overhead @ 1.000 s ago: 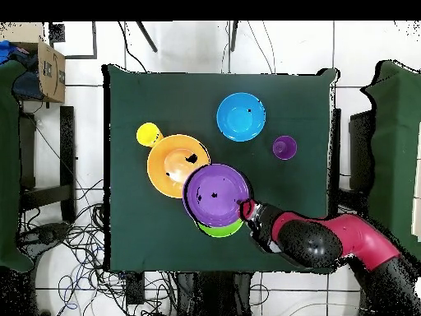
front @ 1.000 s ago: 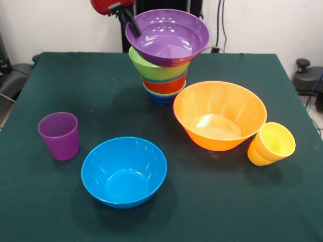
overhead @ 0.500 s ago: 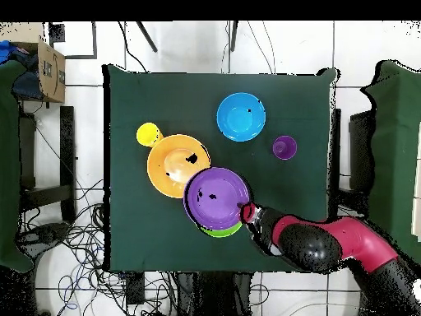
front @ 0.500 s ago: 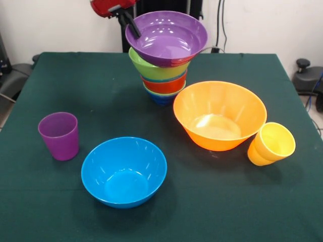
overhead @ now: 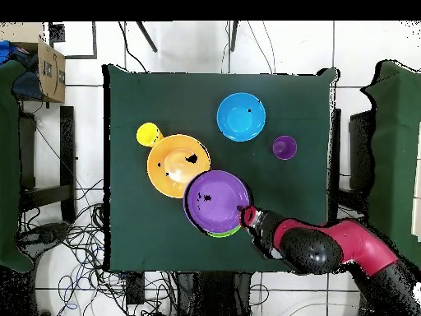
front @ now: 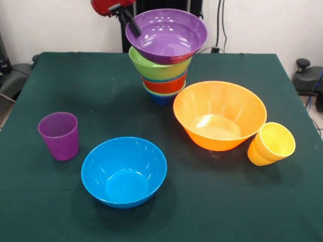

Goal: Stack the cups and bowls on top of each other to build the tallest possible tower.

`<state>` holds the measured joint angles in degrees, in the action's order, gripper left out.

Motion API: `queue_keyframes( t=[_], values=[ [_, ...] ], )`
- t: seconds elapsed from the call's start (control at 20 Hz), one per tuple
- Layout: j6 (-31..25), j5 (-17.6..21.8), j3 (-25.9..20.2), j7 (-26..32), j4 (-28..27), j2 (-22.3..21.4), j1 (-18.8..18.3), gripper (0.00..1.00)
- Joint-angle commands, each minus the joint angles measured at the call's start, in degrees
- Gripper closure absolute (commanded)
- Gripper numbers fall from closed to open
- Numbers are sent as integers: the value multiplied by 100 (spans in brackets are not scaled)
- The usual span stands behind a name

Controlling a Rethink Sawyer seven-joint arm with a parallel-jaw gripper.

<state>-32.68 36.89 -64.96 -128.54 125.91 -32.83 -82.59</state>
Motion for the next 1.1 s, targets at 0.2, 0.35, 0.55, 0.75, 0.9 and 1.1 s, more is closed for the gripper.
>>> queue_keyframes(
  t=[0.2,0.35,0.55,0.75,0.9,1.1],
  values=[
    [187,464,-162,1030,471,54,43,100],
    [257,595,-67,1007,460,107,74,100],
    [321,809,105,1063,380,221,109,100],
    [384,1024,266,1100,287,346,150,100],
    [421,1174,313,1043,266,405,169,100],
    [387,1304,334,1007,213,465,176,100]
  ],
)
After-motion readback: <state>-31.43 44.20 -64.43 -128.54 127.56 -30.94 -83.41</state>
